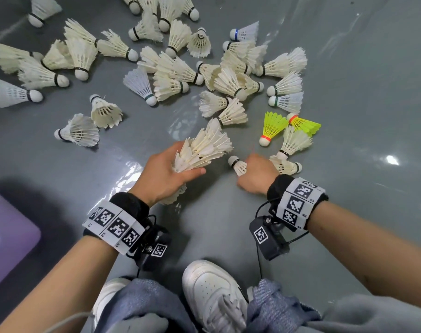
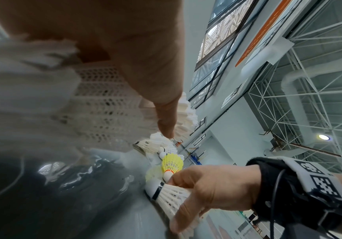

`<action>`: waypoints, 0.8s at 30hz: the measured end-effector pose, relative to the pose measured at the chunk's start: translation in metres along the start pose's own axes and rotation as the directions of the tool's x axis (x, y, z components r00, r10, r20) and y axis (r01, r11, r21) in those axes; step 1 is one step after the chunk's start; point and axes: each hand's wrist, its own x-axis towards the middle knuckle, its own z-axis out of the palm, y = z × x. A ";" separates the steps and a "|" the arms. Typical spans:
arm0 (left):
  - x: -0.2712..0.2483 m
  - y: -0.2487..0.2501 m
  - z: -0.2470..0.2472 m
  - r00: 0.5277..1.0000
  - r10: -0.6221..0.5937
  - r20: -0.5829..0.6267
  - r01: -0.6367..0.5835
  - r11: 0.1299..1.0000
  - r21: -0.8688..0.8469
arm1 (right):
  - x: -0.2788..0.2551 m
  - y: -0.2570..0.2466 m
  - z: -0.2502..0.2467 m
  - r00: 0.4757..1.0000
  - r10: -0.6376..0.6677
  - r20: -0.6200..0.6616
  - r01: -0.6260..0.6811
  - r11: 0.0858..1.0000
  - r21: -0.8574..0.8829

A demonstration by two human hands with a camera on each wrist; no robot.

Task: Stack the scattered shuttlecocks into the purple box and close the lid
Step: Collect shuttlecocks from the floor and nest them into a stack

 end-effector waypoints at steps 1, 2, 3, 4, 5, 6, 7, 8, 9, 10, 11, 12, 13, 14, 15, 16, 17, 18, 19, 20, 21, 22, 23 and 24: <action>0.000 -0.001 -0.003 1.000 -0.003 -0.008 0.003 1.000 0.007 | 0.002 -0.003 -0.006 0.999 0.001 -0.038 0.003 0.994 0.110; -0.001 -0.003 -0.006 1.000 -0.007 -0.017 0.007 1.000 0.014 | 0.003 -0.007 -0.013 0.997 -0.010 -0.073 0.025 0.978 0.207; -0.002 -0.005 -0.010 1.000 -0.012 -0.027 0.012 1.000 0.020 | 0.005 -0.013 -0.022 0.994 -0.039 -0.105 0.068 0.956 0.287; -0.004 -0.006 -0.013 0.999 -0.019 -0.036 0.020 1.000 0.021 | 0.006 -0.018 -0.031 0.988 -0.069 -0.135 0.112 0.933 0.342; -0.005 -0.008 -0.017 0.999 -0.028 -0.046 0.029 0.999 0.020 | 0.007 -0.025 -0.039 0.981 -0.099 -0.167 0.157 0.910 0.383; -0.007 -0.010 -0.020 0.998 -0.041 -0.056 0.042 0.999 0.013 | 0.007 -0.032 -0.046 0.971 -0.132 -0.198 0.206 0.883 0.421; -0.009 -0.012 -0.023 0.996 -0.055 -0.064 0.055 0.998 0.003 | 0.008 -0.037 -0.051 0.958 -0.171 -0.230 0.261 0.853 0.452; -0.011 -0.013 -0.027 0.995 -0.066 -0.078 0.066 0.998 -0.004 | 0.008 -0.044 -0.055 0.943 -0.216 -0.255 0.315 0.830 0.460; -0.013 -0.014 -0.031 0.993 -0.070 -0.092 0.070 0.998 -0.005 | 0.006 -0.051 -0.058 0.921 -0.270 -0.281 0.375 0.810 0.451; -0.014 -0.015 -0.034 0.992 -0.073 -0.106 0.073 0.997 -0.001 | 0.004 -0.058 -0.059 0.897 -0.329 -0.296 0.431 0.801 0.416; -0.016 -0.016 -0.039 0.990 -0.072 -0.121 0.073 0.997 0.005 | 0.000 -0.066 -0.059 0.866 -0.397 -0.303 0.490 0.793 0.363; -0.019 -0.017 -0.045 0.987 -0.073 -0.140 0.075 0.997 0.014 | -0.003 -0.076 -0.058 0.833 -0.468 -0.294 0.547 0.776 0.313; -0.021 -0.017 -0.050 0.986 -0.068 -0.154 0.073 0.997 0.029 | -0.006 -0.085 -0.057 0.800 -0.529 -0.285 0.597 0.751 0.283; -0.022 -0.016 -0.054 0.986 -0.056 -0.157 0.065 0.997 0.049 | -0.009 -0.092 -0.057 0.774 -0.570 -0.276 0.631 0.726 0.272; -0.024 -0.017 -0.060 0.985 -0.048 -0.165 0.059 0.996 0.064 | -0.012 -0.100 -0.058 0.744 -0.610 -0.272 0.668 0.693 0.271; -0.026 -0.017 -0.065 0.983 -0.043 -0.177 0.056 0.996 0.070 | -0.015 -0.108 -0.058 0.718 -0.636 -0.281 0.696 0.656 0.292; -0.029 -0.018 -0.070 0.980 -0.046 -0.194 0.060 0.996 0.067 | -0.015 -0.117 -0.058 0.694 -0.653 -0.303 0.719 0.606 0.342; -0.031 -0.019 -0.075 0.976 -0.053 -0.211 0.066 0.996 0.054 | -0.015 -0.125 -0.059 0.684 -0.650 -0.331 0.724 0.551 0.415; -0.031 -0.020 -0.078 0.972 -0.066 -0.226 0.075 0.997 0.035 | -0.014 -0.130 -0.060 0.689 -0.632 -0.355 0.712 0.497 0.496; -0.034 -0.021 -0.082 0.965 -0.088 -0.249 0.094 0.996 0.010 | -0.013 -0.138 -0.060 0.701 -0.615 -0.360 0.693 0.468 0.548; -0.036 -0.022 -0.086 0.956 -0.109 -0.273 0.109 0.994 -0.016 | -0.012 -0.144 -0.060 0.705 -0.609 -0.364 0.686 0.455 0.568; -0.040 -0.023 -0.092 0.947 -0.124 -0.297 0.121 0.992 -0.029 | -0.011 -0.150 -0.060 0.692 -0.621 -0.369 0.703 0.462 0.540; -0.044 -0.024 -0.097 0.939 -0.130 -0.318 0.128 0.991 -0.028 | -0.010 -0.156 -0.059 0.665 -0.647 -0.373 0.735 0.478 0.481; -0.046 -0.022 -0.101 0.936 -0.127 -0.327 0.131 0.991 -0.009 | -0.010 -0.160 -0.059 0.636 -0.674 -0.376 0.767 0.497 0.406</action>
